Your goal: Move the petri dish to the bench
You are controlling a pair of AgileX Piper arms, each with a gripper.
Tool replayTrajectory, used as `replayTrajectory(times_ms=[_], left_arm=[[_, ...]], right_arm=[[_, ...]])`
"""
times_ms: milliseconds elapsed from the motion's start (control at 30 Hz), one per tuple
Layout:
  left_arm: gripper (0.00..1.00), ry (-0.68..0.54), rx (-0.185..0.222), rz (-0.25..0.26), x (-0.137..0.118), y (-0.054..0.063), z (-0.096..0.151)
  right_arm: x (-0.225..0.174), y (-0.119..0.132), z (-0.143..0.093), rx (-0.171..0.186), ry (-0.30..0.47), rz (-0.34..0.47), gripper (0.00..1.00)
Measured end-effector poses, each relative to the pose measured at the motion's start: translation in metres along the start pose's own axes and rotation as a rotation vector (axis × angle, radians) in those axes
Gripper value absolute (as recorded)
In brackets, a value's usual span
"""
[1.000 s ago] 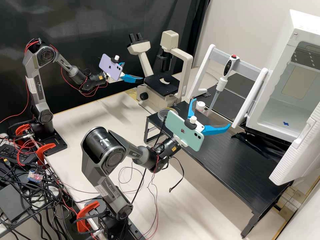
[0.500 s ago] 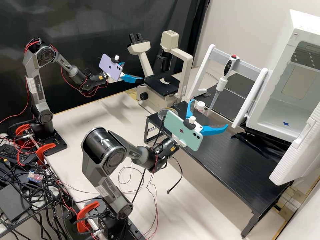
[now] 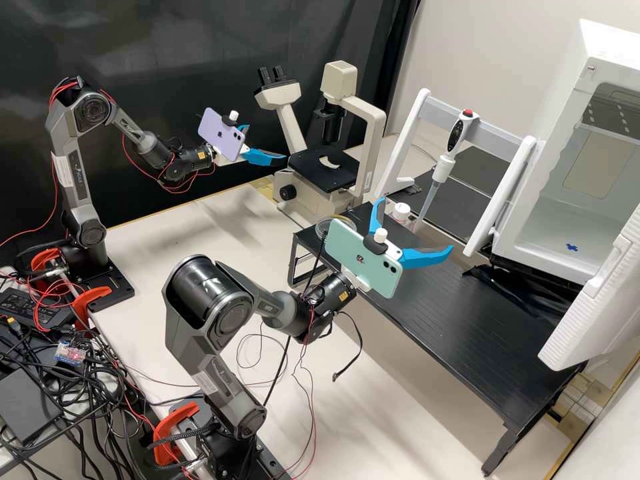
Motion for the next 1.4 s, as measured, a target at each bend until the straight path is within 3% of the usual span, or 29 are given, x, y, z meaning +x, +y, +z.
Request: replayTrajectory(times_ms=[800, 1000, 1400], left_arm=[[1.00, 0.000, 0.000, 0.000, 0.0000, 0.0000, 0.0000], [1.00, 0.000, 0.000, 0.000, 0.0000, 0.0000, 0.0000], [1.00, 0.000, 0.000, 0.000, 0.0000, 0.0000, 0.0000]], right_arm=[[-0.0001, -0.0035, -0.0025, 0.007, 0.007, -0.011, 1.00], [-0.0001, -0.0034, -0.0024, -0.017, 0.006, -0.010, 1.00], [-0.0003, -0.0064, -0.0050, -0.027, 0.015, -0.020, 1.00]])
